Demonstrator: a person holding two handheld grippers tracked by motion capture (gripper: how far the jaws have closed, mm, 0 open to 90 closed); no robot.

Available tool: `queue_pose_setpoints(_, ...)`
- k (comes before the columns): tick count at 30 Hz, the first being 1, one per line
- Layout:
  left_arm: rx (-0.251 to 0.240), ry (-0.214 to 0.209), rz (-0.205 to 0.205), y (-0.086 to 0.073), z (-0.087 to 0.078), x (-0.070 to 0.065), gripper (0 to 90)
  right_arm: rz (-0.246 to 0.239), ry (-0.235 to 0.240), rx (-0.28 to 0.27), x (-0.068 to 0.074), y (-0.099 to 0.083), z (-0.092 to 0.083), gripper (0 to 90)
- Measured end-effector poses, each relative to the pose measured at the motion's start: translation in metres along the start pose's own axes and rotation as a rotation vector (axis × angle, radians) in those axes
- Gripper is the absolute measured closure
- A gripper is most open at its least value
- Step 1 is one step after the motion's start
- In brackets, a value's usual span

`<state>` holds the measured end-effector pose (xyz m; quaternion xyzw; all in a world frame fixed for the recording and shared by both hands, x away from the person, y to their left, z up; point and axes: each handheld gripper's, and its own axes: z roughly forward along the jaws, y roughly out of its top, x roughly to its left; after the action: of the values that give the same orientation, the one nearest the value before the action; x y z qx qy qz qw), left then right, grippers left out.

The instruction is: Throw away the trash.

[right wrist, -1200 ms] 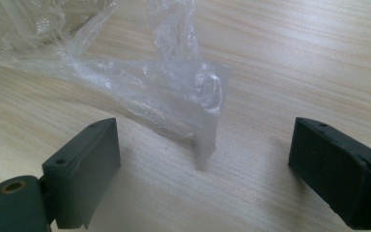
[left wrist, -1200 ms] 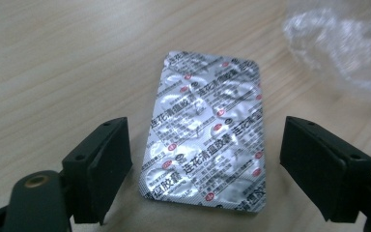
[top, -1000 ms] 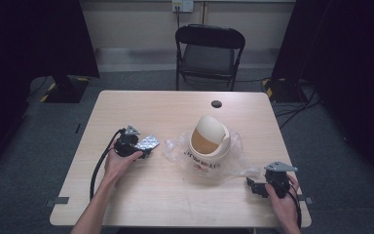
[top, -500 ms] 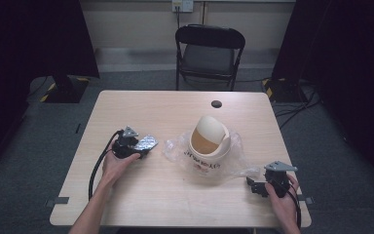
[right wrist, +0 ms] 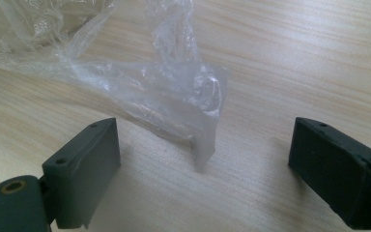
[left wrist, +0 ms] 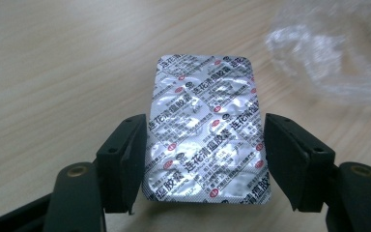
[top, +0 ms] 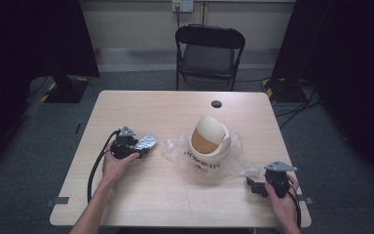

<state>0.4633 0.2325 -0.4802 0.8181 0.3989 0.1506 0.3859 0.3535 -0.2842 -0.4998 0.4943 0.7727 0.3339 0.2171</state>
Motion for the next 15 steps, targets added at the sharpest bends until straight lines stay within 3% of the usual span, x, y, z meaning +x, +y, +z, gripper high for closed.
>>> queue_pose_setpoints(6, -0.059, -0.033, -0.011, 0.007, -0.013, -0.006, 34.1, 0.004, -0.001, 0.002, 0.000, 0.000, 0.000, 10.2)
queue_pose_setpoints(15, -0.089, -0.061, 0.007, 0.014, -0.028, -0.018, 34.1, -0.001, 0.004, 0.002, -0.001, 0.001, 0.000, 10.2)
